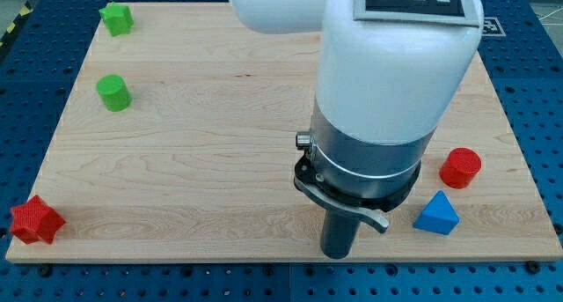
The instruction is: Slide the blue triangle towards the center right
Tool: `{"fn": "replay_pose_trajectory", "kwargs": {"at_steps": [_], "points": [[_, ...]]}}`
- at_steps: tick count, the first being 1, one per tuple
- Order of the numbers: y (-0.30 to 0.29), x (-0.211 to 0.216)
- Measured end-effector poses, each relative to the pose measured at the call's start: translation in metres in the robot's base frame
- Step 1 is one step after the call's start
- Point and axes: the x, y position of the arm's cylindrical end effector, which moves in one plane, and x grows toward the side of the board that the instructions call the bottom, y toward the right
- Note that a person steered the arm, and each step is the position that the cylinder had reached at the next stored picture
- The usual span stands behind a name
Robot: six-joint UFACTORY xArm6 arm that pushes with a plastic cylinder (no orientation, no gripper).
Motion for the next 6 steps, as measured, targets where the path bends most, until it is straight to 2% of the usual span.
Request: {"fn": "replay_pose_trajectory", "kwargs": {"at_steps": [3, 4, 5, 6], "points": [[0.043, 0.000], [0.111, 0.000], [0.137, 0.000], [0.137, 0.000]]}}
